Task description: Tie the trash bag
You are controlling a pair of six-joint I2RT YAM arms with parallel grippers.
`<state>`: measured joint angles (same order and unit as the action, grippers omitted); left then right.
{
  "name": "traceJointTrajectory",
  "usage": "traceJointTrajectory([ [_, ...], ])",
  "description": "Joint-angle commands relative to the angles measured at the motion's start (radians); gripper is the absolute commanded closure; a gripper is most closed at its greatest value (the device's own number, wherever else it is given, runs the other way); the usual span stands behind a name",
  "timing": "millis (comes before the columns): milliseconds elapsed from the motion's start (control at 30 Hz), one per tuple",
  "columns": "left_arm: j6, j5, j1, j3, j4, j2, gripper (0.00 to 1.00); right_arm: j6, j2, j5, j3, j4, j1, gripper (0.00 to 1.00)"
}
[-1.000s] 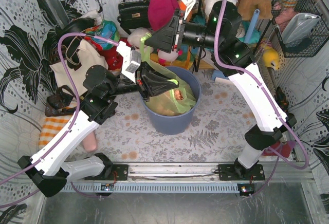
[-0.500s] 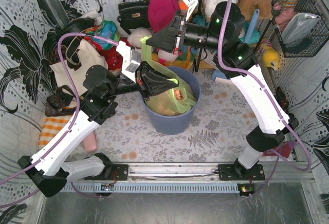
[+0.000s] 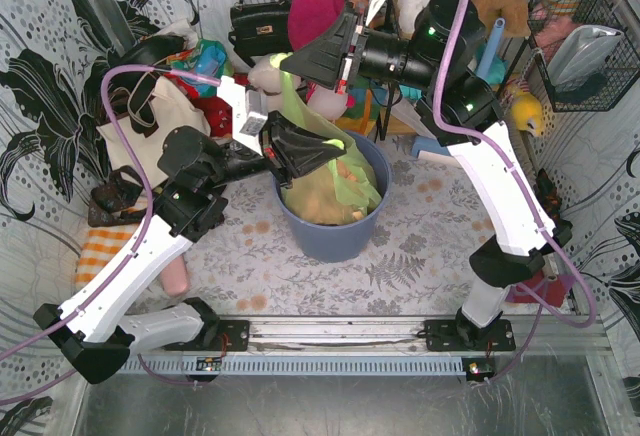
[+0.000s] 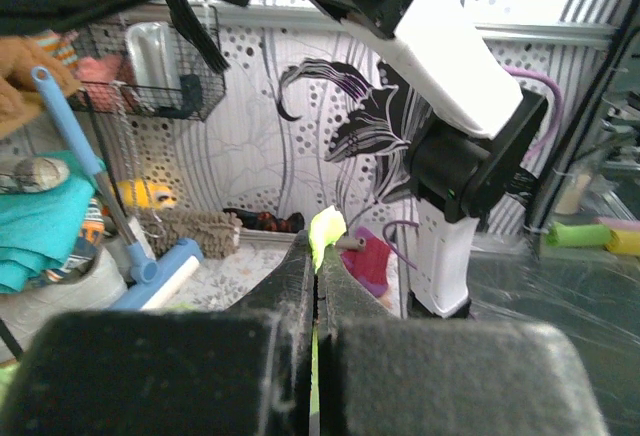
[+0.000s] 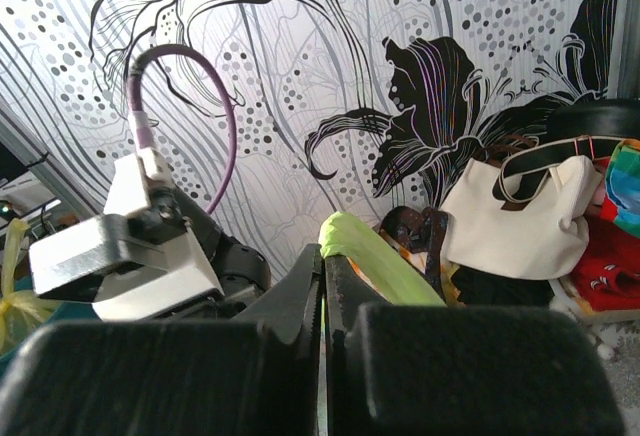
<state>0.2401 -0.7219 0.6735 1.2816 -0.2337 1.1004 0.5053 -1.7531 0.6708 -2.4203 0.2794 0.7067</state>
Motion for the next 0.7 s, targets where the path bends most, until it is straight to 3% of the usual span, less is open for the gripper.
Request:
traceJointTrajectory([
  [0, -0.032, 0.100, 0.005, 0.042, -0.120, -0.003, 1.00, 0.032, 0.001, -0.020, -0.001, -0.044, 0.005, 1.00],
  [367, -0.012, 0.131, 0.006, 0.034, -0.332, 0.048, 1.00, -0.032, 0.167, -0.257, 0.205, 0.047, 0.005, 1.00],
  [667, -0.013, 0.192, 0.005, -0.015, -0.376, 0.033, 1.00, -0.078, 0.352, -0.489, 0.422, 0.105, 0.005, 1.00],
])
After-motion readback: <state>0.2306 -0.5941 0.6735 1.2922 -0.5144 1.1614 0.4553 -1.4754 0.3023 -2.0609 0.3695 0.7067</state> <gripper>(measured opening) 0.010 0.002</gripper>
